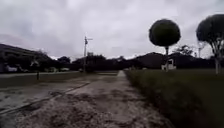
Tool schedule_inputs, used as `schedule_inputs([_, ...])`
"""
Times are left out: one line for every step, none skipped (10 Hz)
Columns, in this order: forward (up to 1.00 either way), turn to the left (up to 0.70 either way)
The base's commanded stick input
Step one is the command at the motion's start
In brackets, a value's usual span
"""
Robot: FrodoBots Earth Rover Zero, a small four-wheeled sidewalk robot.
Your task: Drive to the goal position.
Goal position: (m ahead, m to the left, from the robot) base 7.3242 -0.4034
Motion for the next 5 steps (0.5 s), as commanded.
schedule_inputs([0.5,0.0])
schedule_inputs([0.5,0.0])
schedule_inputs([0.5,0.0])
schedule_inputs([0.5,0.0])
schedule_inputs([0.5,0.0])
